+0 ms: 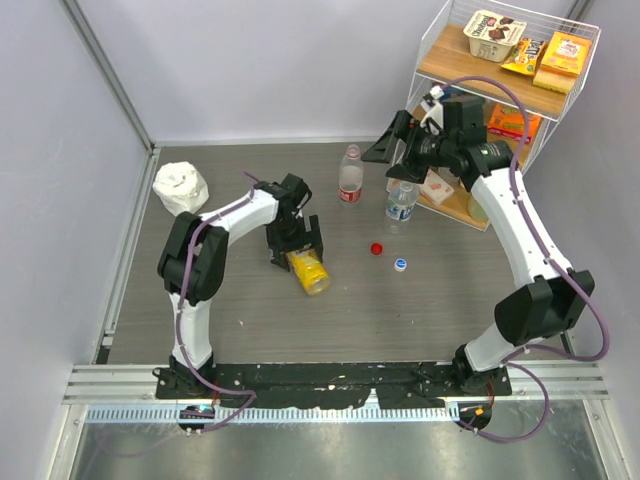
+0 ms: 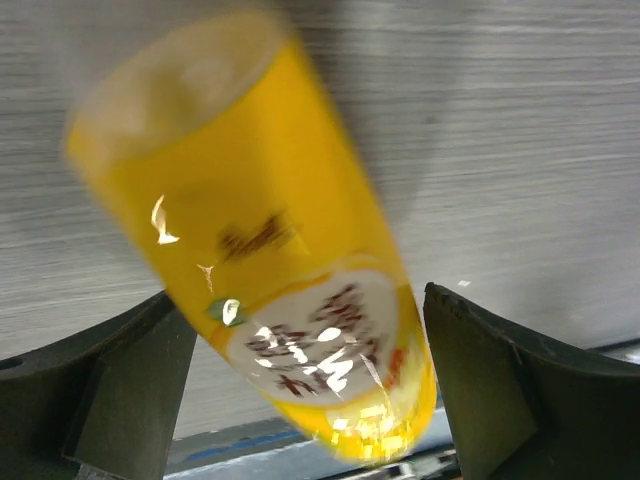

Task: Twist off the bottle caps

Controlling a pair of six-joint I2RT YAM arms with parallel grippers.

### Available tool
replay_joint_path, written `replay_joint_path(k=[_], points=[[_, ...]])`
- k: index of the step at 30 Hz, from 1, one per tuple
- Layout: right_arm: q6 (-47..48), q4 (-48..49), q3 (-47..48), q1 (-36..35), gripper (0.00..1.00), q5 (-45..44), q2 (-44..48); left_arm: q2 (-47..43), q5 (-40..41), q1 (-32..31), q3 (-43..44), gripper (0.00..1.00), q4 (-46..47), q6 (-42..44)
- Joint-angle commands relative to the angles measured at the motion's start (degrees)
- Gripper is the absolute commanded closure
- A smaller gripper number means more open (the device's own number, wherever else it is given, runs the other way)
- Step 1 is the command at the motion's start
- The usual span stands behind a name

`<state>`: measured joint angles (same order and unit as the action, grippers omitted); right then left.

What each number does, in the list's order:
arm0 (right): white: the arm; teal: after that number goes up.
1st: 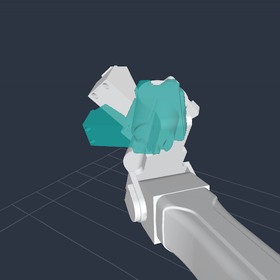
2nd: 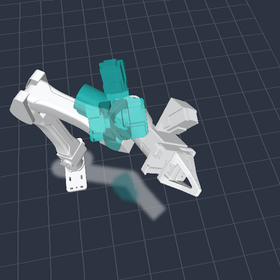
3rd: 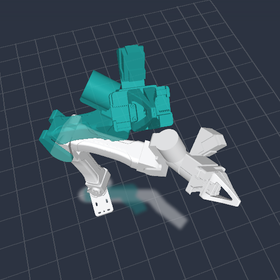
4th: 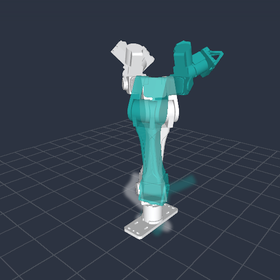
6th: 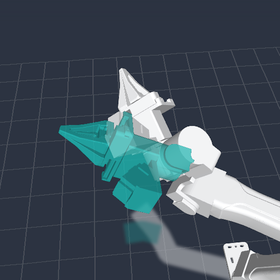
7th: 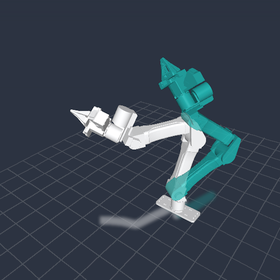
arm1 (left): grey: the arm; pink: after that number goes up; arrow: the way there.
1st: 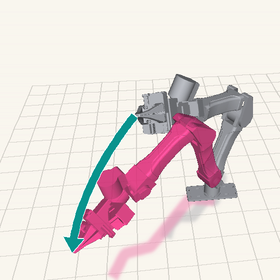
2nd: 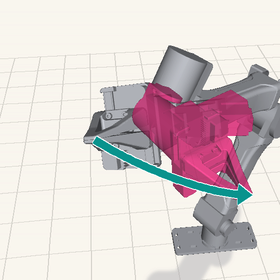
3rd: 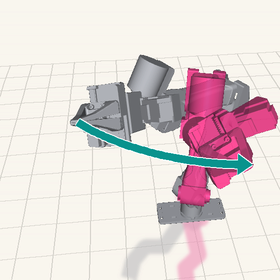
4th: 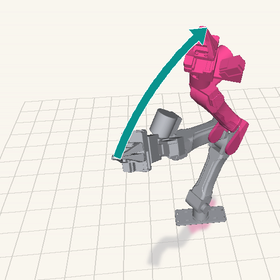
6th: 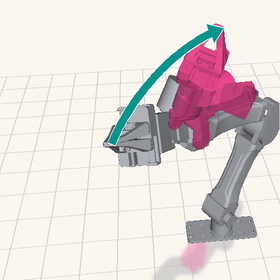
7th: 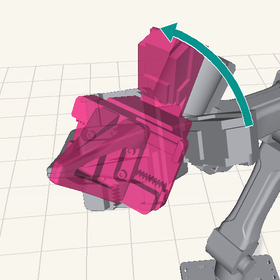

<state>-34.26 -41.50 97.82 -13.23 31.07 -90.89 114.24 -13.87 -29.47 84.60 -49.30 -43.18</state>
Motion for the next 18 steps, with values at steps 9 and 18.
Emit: replay_joint_path(k=[9,18], points=[[-26.12,24.01,-19.86,9.28,0.07,7.96,11.35,-0.58,12.20,-6.82,1.02,0.05,-7.92,11.54],[-22.71,16.21,-16.09,9.54,0.07,9.27,9.95,-8.93,15.53,-7.53,-10.05,0.04,-5.02,11.71]])
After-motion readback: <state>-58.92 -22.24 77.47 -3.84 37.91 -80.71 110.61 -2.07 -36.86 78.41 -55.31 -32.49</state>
